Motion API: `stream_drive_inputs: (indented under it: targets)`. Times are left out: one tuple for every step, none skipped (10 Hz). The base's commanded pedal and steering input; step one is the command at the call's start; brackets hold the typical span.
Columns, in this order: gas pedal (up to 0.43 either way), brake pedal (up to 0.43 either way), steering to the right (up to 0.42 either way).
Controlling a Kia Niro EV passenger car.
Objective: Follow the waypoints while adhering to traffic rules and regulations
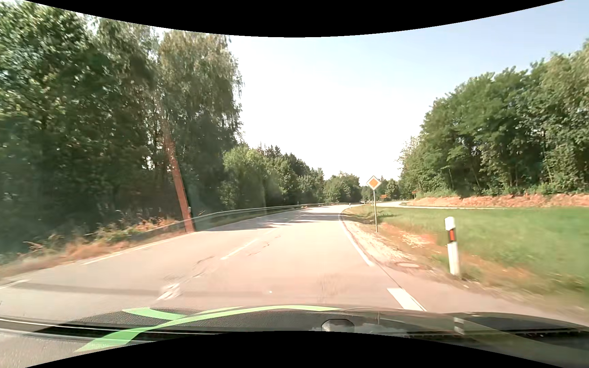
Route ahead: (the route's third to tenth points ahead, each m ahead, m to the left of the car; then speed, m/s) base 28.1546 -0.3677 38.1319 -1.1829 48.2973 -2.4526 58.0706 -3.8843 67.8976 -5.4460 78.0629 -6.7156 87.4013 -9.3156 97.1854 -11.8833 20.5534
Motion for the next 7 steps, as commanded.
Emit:
stream_drive_inputs:
  targets:
    - [0.138,0.000,0.009]
    - [0.130,0.000,0.010]
    - [0.130,0.000,0.011]
    - [0.098,0.000,0.010]
    - [0.098,0.000,0.010]
    - [0.110,0.000,0.010]
    - [0.118,0.000,0.010]
